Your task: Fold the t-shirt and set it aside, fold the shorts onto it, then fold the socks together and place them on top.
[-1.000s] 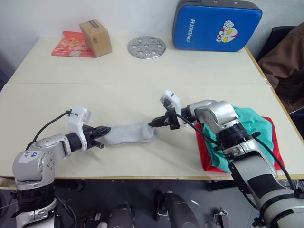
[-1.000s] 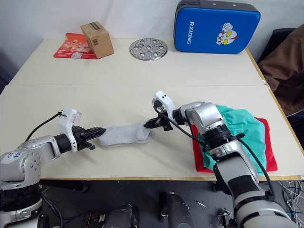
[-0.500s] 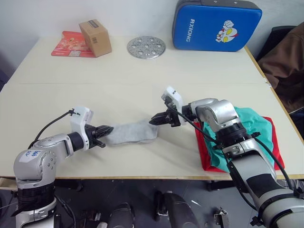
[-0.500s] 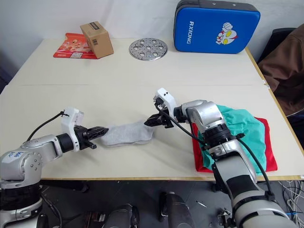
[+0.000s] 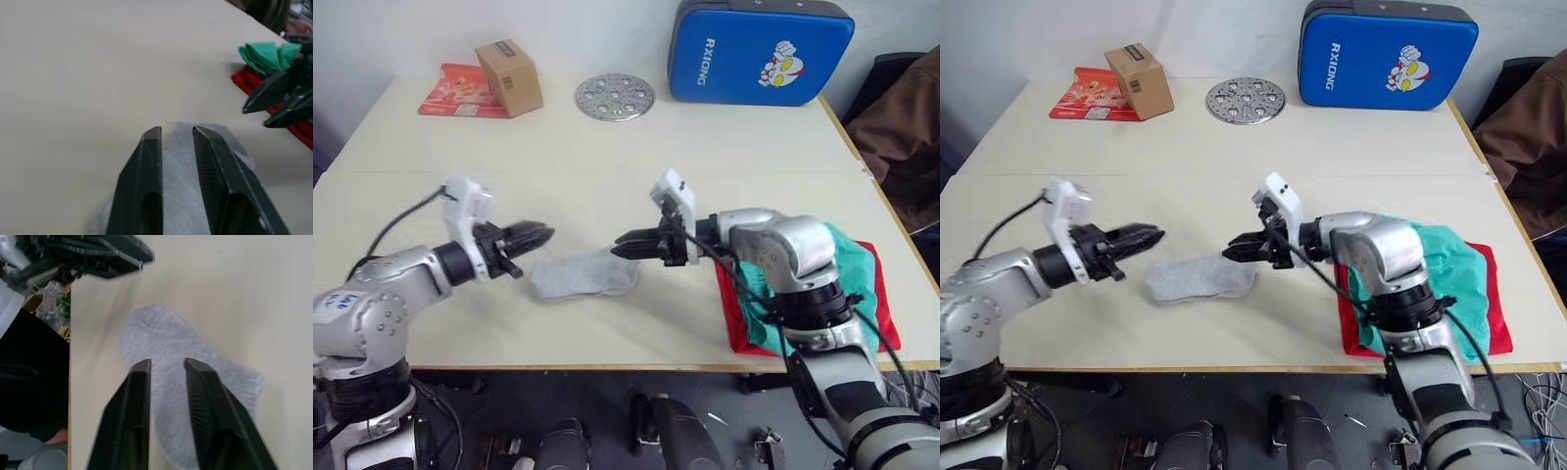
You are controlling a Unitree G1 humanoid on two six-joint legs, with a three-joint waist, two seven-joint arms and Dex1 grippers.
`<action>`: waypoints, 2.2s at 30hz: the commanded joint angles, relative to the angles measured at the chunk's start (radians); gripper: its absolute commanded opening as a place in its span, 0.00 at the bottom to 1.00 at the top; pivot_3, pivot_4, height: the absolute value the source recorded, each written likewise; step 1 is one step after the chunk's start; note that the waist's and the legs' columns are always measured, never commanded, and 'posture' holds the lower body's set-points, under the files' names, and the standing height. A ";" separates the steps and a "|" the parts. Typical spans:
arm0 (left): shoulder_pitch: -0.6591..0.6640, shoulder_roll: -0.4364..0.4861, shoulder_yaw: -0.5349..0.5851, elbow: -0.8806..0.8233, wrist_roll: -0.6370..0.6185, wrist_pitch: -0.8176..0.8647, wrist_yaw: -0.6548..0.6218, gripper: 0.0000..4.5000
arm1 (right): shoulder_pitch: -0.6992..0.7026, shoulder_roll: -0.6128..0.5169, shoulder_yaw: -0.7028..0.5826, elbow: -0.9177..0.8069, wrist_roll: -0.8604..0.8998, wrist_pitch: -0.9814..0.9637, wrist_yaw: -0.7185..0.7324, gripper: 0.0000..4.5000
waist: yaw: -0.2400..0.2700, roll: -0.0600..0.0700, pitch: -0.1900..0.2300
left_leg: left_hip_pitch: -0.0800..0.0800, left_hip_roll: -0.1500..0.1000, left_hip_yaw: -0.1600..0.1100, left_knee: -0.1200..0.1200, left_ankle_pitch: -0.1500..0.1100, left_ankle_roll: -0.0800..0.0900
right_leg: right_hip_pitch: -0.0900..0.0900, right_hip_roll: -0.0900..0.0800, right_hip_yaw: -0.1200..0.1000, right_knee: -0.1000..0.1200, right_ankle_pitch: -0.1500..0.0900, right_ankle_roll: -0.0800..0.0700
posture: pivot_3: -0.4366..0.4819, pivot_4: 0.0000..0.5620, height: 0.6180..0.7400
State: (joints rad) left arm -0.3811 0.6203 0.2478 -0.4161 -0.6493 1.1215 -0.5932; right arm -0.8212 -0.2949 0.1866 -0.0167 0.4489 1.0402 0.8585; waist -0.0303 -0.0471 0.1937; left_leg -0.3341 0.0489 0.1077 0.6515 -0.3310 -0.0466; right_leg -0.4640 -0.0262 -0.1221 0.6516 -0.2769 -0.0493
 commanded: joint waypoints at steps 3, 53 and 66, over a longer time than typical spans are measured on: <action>0.038 0.103 -0.220 0.100 0.175 -0.195 -0.068 0.00 | 0.036 0.043 0.102 0.007 -0.145 -0.137 -0.147 0.00 | 0.000 0.000 0.000 | 0.000 0.000 0.000 -0.001 0.000 0.000 | -0.001 0.000 0.000 0.000 0.000 0.000 | 0.48 0.27 1.00; 0.126 -0.495 0.436 0.037 -0.179 0.401 0.467 0.88 | 0.199 -0.014 0.156 -0.044 -0.186 -0.173 -0.119 0.00 | 0.034 -0.002 -0.004 | -0.001 -0.002 -0.002 -0.001 -0.001 0.004 | 0.005 -0.001 0.000 -0.008 0.003 0.005 | 0.48 0.27 1.00; 0.076 -0.400 0.255 -0.041 -0.194 0.231 0.417 0.00 | 0.222 -0.036 0.140 -0.061 -0.183 -0.169 -0.125 0.00 | 0.032 -0.002 -0.004 | -0.001 -0.002 -0.002 -0.003 -0.002 0.004 | 0.009 0.000 0.000 -0.012 0.002 0.007 | 0.48 0.27 1.00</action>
State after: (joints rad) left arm -0.2724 0.1863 0.5470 -0.3921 -0.8185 1.3731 -0.1319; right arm -0.6157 -0.3169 0.3312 -0.0576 0.2669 0.8608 0.7349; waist 0.0014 -0.0494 0.1898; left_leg -0.3352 0.0473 0.1055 0.6485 -0.3328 -0.0431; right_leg -0.4555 -0.0261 -0.1223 0.6398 -0.2745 -0.0426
